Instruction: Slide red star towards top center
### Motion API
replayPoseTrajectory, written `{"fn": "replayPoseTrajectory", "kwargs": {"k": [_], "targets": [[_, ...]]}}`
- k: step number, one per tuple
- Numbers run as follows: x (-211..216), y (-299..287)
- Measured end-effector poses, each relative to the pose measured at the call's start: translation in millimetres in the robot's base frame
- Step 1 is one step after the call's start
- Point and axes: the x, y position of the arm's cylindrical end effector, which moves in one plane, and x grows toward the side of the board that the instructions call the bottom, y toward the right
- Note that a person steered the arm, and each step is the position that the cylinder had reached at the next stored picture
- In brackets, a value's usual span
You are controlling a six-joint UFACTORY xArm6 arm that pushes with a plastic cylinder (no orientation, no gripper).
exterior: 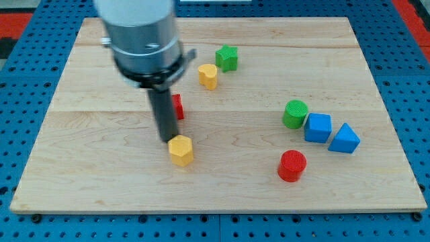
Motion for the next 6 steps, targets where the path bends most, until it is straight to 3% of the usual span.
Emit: {"fn": "replayPoseTrajectory", "kwargs": {"k": [1,3,6], "targets": [[-15.9,11.9],[-84.4,-45.5],[-93.6,-110.0]]}}
